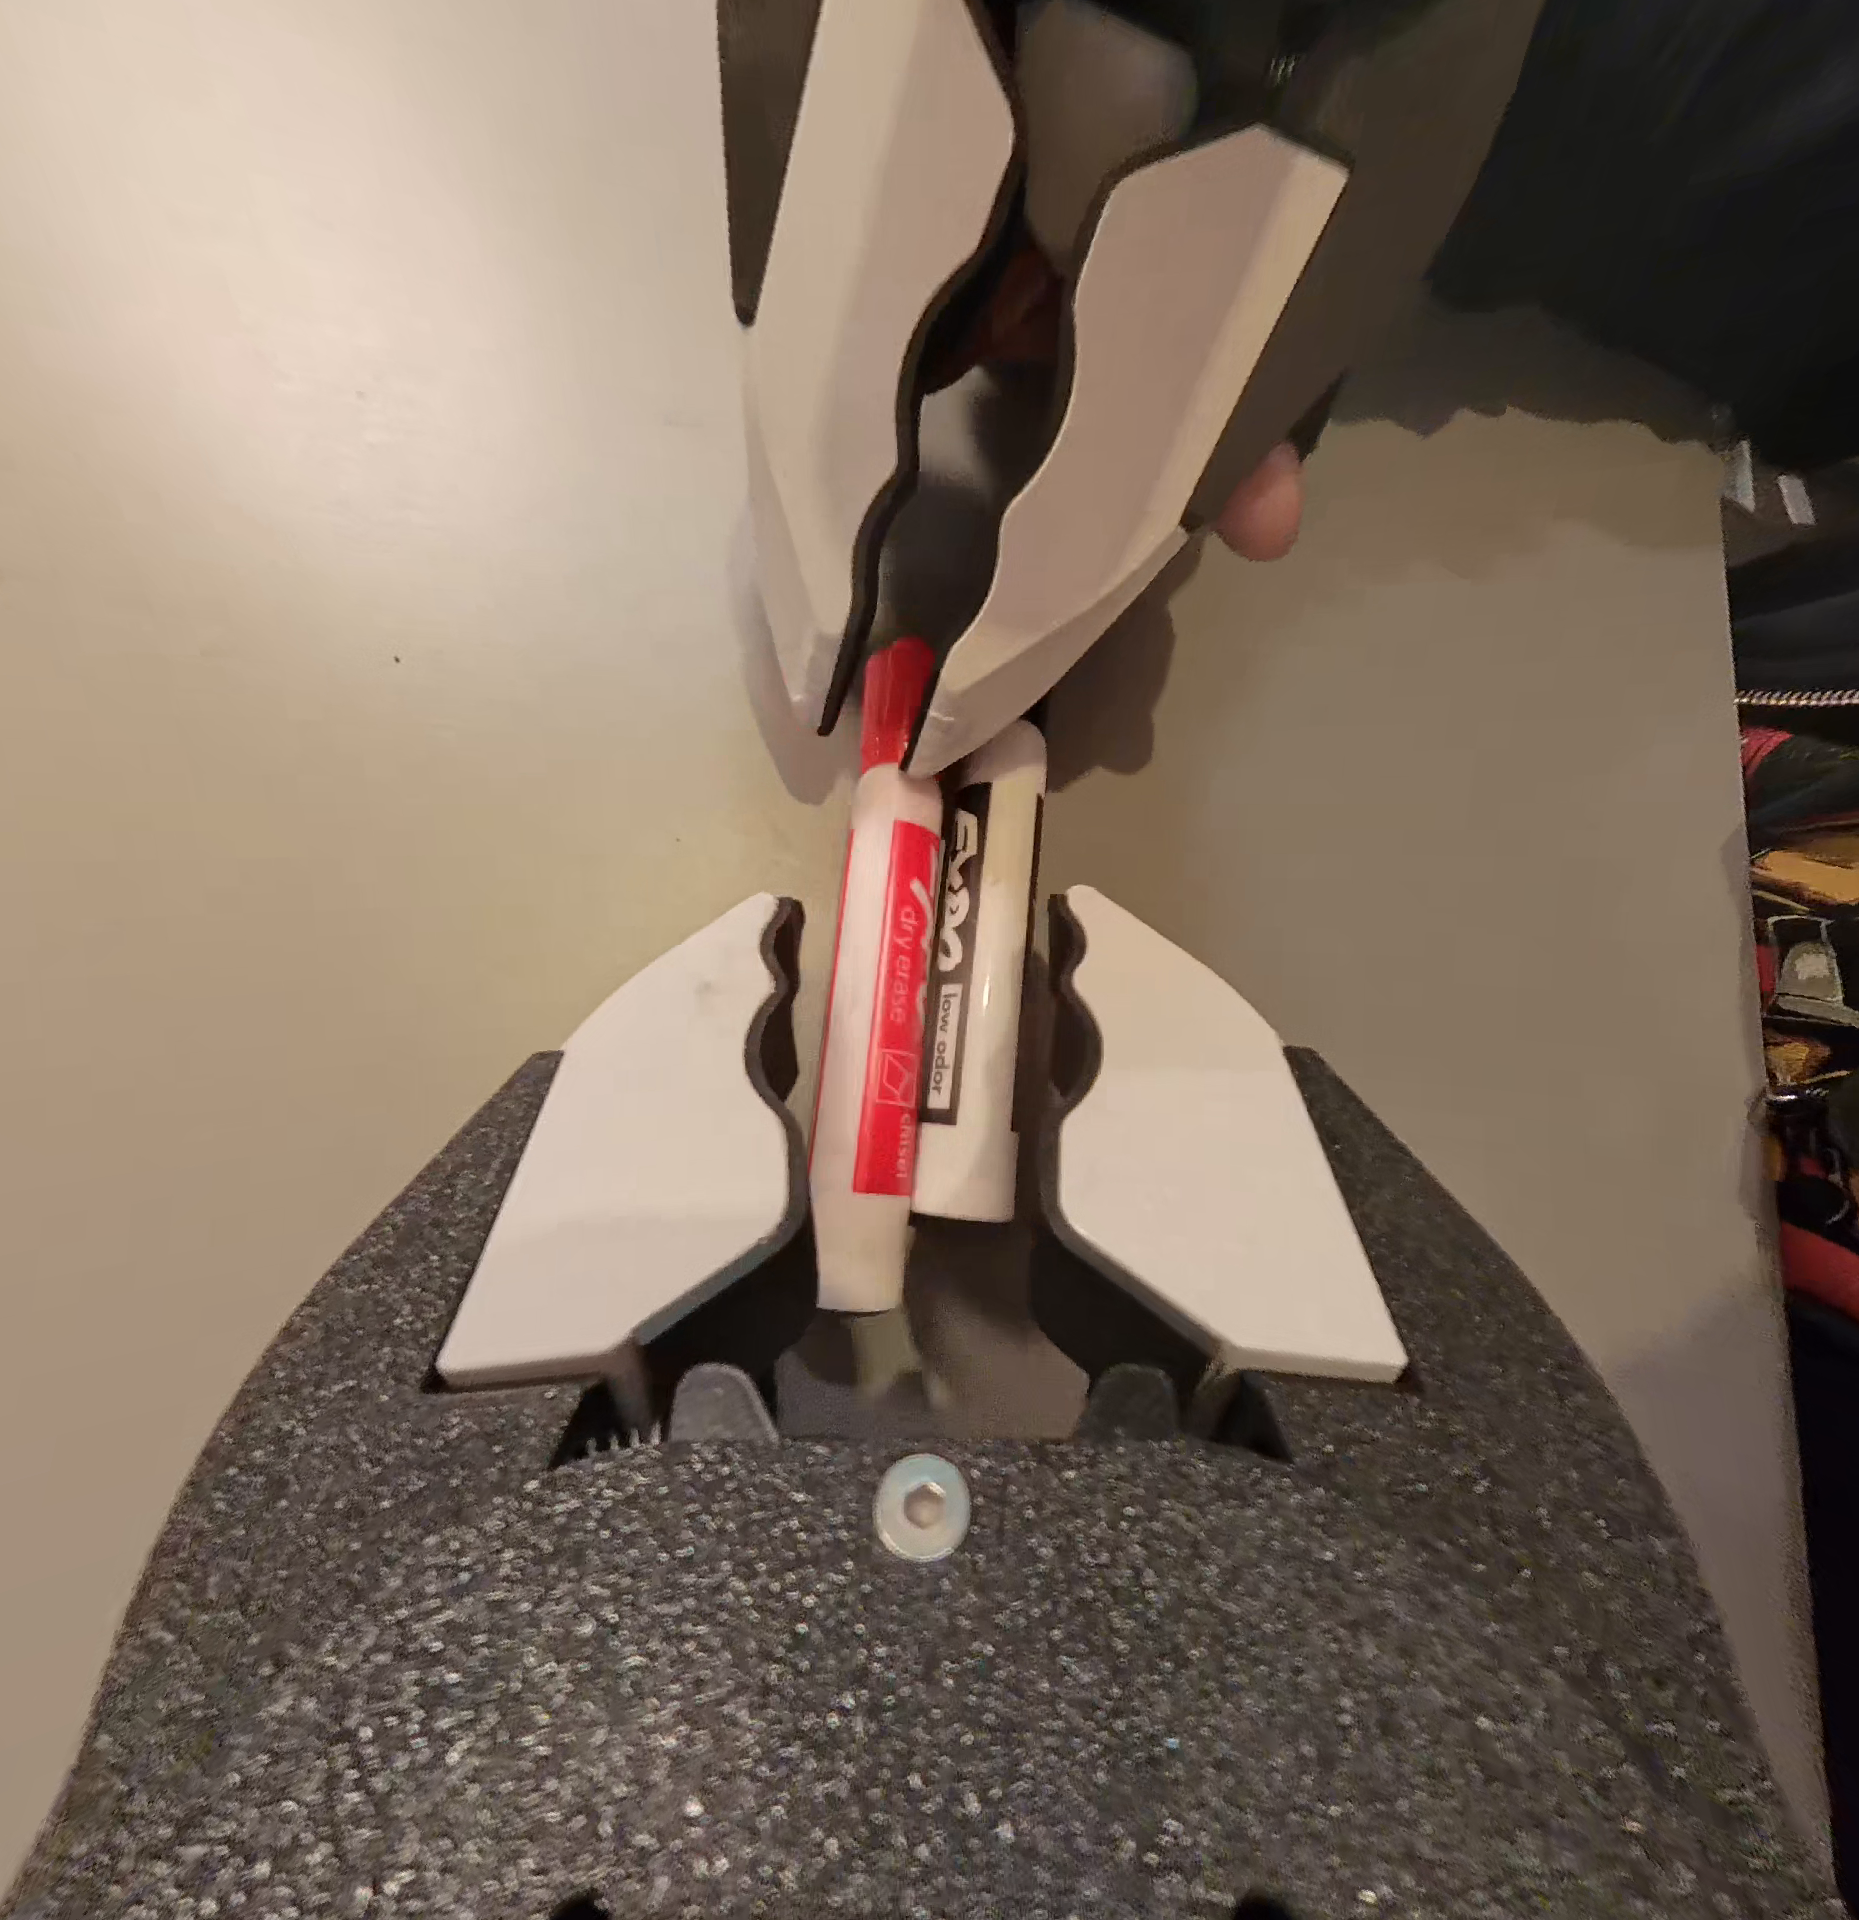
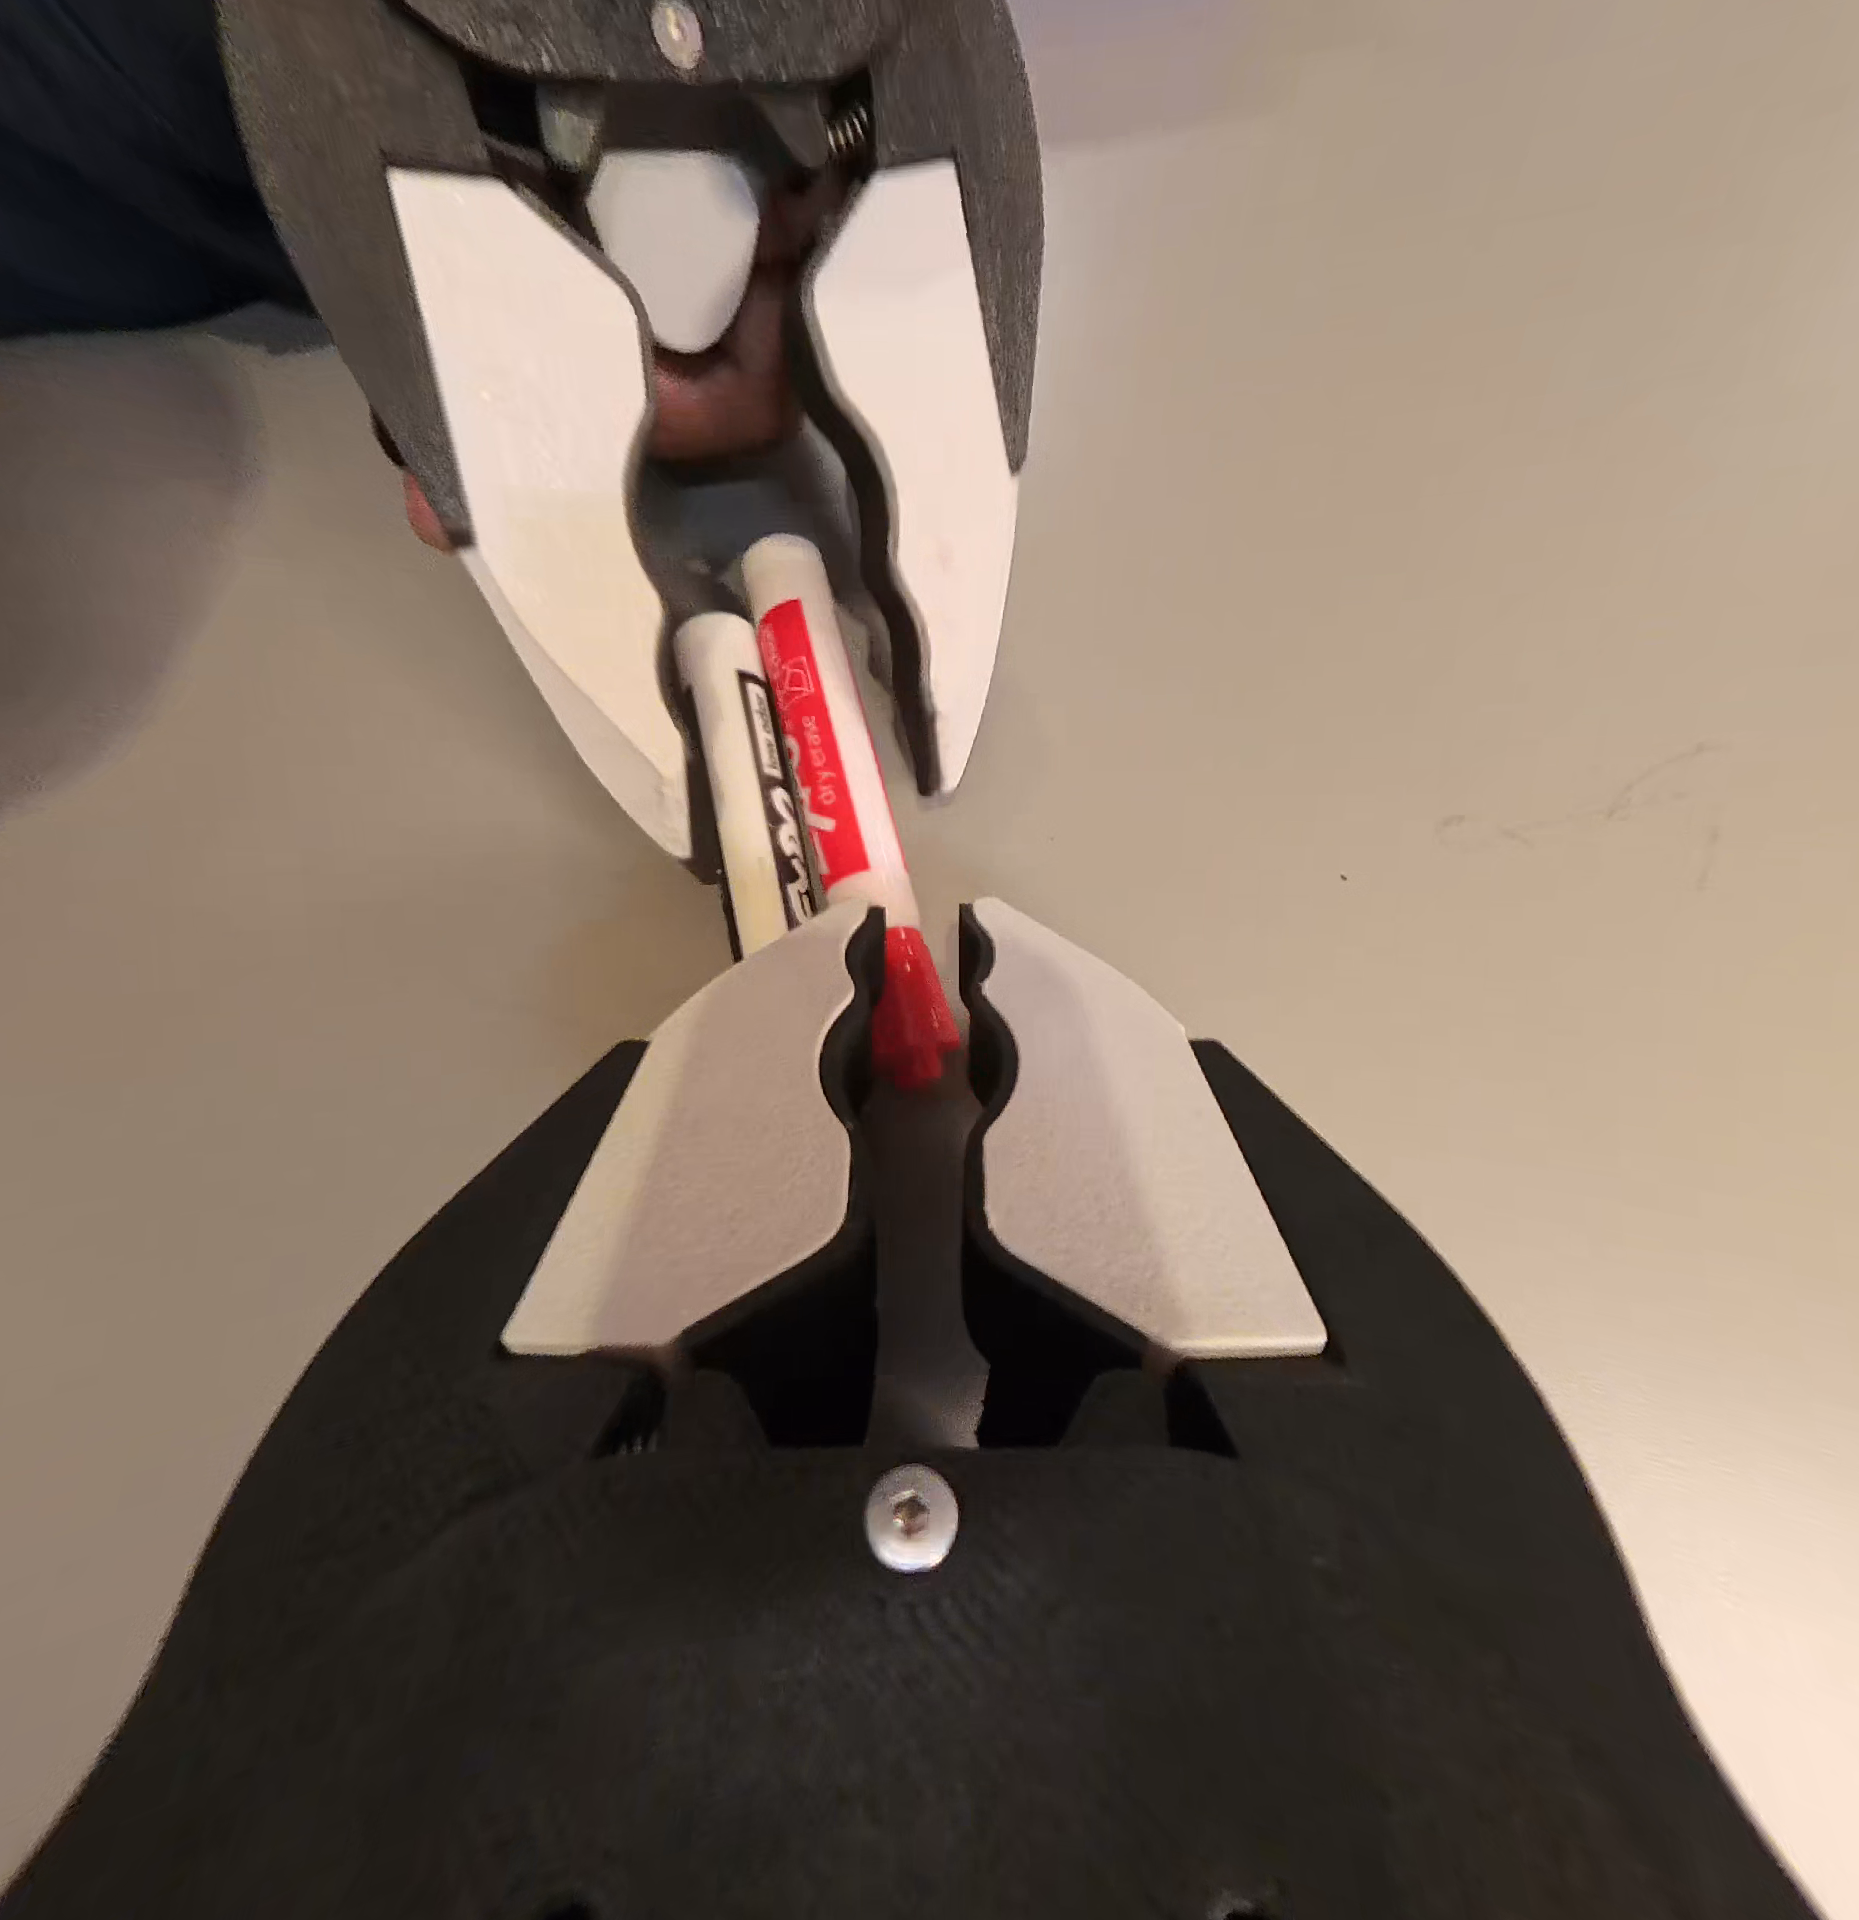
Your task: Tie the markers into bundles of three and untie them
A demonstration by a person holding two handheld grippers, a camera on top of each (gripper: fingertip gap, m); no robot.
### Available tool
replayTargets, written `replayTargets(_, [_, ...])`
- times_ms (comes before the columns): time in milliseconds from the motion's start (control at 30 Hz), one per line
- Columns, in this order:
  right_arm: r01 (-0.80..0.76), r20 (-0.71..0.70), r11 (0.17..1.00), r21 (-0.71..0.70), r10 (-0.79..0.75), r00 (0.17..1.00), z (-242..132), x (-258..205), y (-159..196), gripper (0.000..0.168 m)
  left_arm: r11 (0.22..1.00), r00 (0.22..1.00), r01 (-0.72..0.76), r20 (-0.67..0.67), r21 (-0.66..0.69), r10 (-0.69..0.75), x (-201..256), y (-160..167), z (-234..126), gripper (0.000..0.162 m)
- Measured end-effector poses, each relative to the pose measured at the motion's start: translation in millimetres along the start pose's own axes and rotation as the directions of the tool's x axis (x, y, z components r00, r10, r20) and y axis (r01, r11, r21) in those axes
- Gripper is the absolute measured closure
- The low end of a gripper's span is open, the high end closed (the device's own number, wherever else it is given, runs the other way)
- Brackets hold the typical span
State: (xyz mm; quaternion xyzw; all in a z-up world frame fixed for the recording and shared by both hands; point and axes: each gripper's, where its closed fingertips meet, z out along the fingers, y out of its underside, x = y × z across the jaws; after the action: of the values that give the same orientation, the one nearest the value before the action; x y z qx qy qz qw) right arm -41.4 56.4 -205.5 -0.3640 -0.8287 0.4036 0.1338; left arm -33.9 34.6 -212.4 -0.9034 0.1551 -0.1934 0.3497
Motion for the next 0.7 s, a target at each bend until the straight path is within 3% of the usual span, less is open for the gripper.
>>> replayTargets(167, [-0.011, -0.007, 1.000, 0.010, 0.011, 1.000, -1, 2, 0, 0.154, 0.992, 0.994, 0.026, 0.104, 0.120, -0.039, -7, -18, -49, 0.111])
replayTargets(300, [-0.016, 0.002, 1.000, 0.007, 0.016, 1.000, -2, 0, 1, 0.154, 0.980, 0.935, 0.023, 0.344, 0.197, -0.091, -22, -17, -162, 0.112])
replayTargets(367, [-0.025, 0.005, 1.000, 0.007, 0.025, 1.000, -2, 0, 1, 0.153, 0.984, 0.827, 0.045, 0.546, 0.172, -0.133, -44, 2, -237, 0.115])
replayTargets(433, [-0.030, 0.010, 0.999, 0.009, 0.030, 0.999, -2, 0, 1, 0.153, 0.985, 0.695, 0.122, 0.698, 0.121, -0.172, -65, 40, -304, 0.124])
replayTargets(500, [-0.032, 0.018, 0.999, 0.011, 0.032, 0.999, -2, -1, 1, 0.153, 0.949, 0.588, 0.306, 0.767, 0.083, -0.257, -84, 99, -349, 0.126])
replayTargets(633, [-0.034, 0.025, 0.999, 0.012, 0.034, 0.999, -4, -4, 2, 0.153, 0.727, 0.406, 0.684, 0.798, 0.057, -0.445, -99, 229, -373, 0.135])
replayTargets(700, [-0.035, 0.022, 0.999, 0.013, 0.034, 0.999, -5, -4, 2, 0.153, 0.647, 0.370, 0.762, 0.803, 0.025, -0.467, -92, 268, -368, 0.138])
